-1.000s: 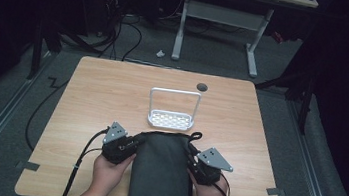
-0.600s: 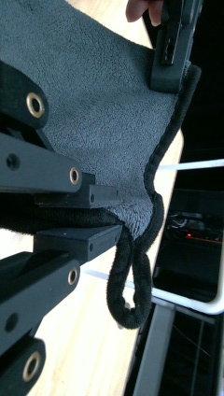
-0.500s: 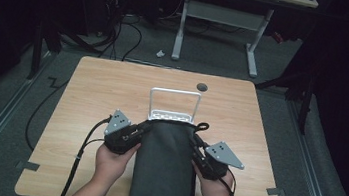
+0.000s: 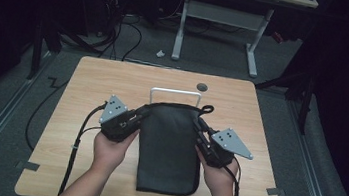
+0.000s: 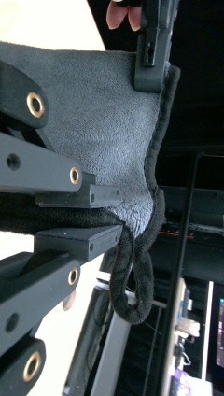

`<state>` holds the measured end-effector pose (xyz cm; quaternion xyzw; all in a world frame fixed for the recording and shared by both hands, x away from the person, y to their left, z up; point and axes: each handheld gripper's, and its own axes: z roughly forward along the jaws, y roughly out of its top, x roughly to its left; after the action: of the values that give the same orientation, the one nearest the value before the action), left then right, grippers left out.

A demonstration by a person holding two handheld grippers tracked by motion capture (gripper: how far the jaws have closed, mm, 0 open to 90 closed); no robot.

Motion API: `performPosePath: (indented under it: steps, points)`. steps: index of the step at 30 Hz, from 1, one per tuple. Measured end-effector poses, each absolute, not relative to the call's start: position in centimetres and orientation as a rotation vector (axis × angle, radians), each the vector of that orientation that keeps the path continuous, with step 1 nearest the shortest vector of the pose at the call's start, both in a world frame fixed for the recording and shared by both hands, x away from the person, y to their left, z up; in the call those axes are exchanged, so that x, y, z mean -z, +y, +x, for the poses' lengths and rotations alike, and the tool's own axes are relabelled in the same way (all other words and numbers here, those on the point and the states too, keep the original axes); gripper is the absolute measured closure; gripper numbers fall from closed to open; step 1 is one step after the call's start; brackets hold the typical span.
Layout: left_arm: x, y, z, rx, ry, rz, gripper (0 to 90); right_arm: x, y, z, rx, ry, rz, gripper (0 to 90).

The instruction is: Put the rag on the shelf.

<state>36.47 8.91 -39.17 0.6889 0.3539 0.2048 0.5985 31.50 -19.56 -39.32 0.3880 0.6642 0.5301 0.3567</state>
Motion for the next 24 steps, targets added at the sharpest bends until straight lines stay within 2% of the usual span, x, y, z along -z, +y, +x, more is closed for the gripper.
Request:
performPosePath:
  steps: [24]
  points:
    - [31.8,8.9,38.4,-0.644,0.699,1.553,83.7,33.2,-19.0,33.6,-1.380,1.602,0.922,81.0]
